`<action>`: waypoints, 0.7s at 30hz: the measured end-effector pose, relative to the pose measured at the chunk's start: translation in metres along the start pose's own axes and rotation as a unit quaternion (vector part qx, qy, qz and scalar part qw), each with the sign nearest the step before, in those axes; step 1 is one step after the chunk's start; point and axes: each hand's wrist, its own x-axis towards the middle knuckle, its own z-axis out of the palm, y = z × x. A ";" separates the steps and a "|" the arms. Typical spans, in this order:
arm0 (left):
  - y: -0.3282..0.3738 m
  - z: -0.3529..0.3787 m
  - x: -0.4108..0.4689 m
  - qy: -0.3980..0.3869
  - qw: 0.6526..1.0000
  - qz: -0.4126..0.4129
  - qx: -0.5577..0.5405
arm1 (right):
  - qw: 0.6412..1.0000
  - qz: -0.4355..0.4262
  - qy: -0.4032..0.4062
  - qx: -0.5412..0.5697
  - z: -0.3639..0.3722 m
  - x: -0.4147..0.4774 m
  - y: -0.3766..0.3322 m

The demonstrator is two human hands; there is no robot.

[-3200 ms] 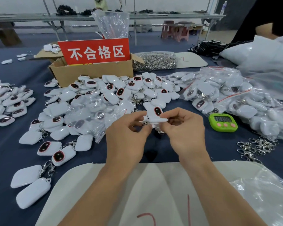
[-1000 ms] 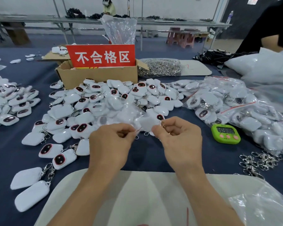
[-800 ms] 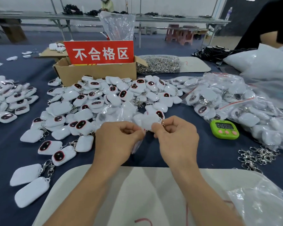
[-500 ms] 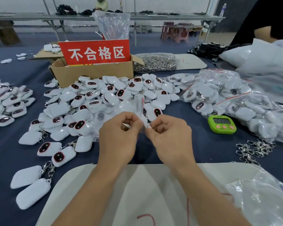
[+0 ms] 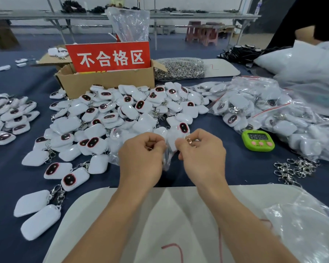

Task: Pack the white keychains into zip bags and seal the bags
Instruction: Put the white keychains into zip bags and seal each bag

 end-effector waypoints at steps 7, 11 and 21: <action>0.008 -0.007 -0.001 -0.065 0.987 0.032 -0.141 | 0.988 -0.086 -0.122 -0.040 0.001 0.000 0.004; 0.011 -0.007 -0.002 -0.009 0.988 0.030 -0.150 | 0.980 -0.087 -0.177 -0.016 -0.003 -0.001 0.001; 0.019 -0.031 0.006 0.242 0.937 0.203 -0.146 | 0.964 -0.045 -0.086 -0.249 -0.020 0.014 0.011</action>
